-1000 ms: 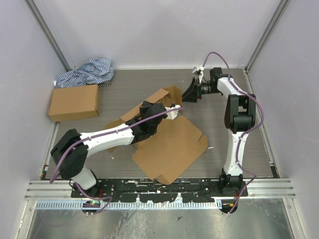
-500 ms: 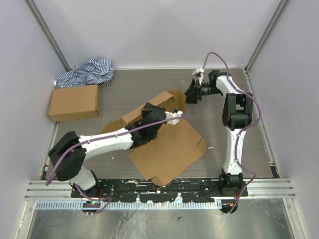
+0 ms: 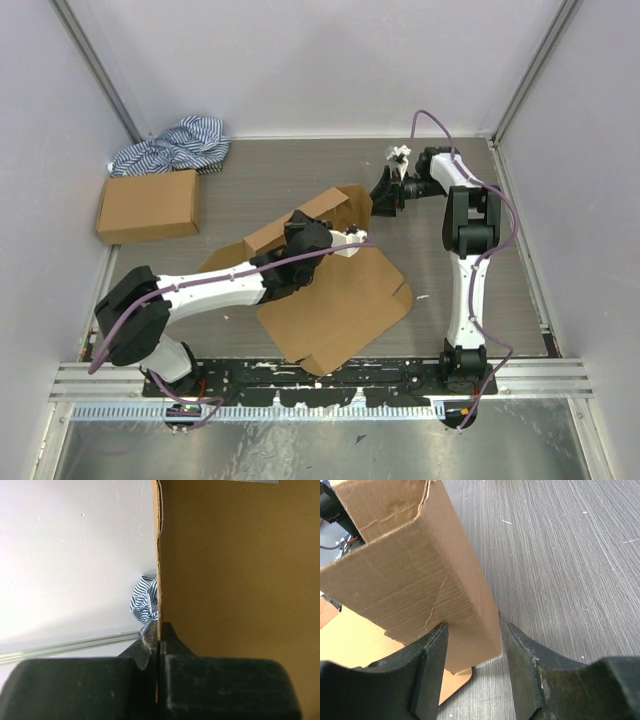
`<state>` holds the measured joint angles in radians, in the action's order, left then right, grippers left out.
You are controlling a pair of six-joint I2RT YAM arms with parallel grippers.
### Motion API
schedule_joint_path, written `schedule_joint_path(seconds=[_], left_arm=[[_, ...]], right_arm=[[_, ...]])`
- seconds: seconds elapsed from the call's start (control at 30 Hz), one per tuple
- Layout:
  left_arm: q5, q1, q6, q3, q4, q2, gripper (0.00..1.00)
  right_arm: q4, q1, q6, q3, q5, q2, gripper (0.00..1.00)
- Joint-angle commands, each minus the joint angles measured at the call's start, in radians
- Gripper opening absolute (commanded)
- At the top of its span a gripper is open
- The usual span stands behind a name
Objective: Fold the paper box
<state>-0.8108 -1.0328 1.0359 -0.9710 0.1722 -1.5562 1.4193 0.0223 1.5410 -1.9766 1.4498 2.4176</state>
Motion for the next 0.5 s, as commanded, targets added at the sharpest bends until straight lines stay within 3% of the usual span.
schedule_joint_path(seconds=[0.0,0.47], left_arm=[[0.016,-0.02,0.024,0.035,0.062,0.04,0.0],[0.032,-0.029,0.075,0.045,0.159,0.027,0.0]], right_arm=[[0.037,0.002,0.044,-0.021,0.037,-0.047,0.55],[0.041,0.015,0.06,0.172,0.02,-0.238,0.55]])
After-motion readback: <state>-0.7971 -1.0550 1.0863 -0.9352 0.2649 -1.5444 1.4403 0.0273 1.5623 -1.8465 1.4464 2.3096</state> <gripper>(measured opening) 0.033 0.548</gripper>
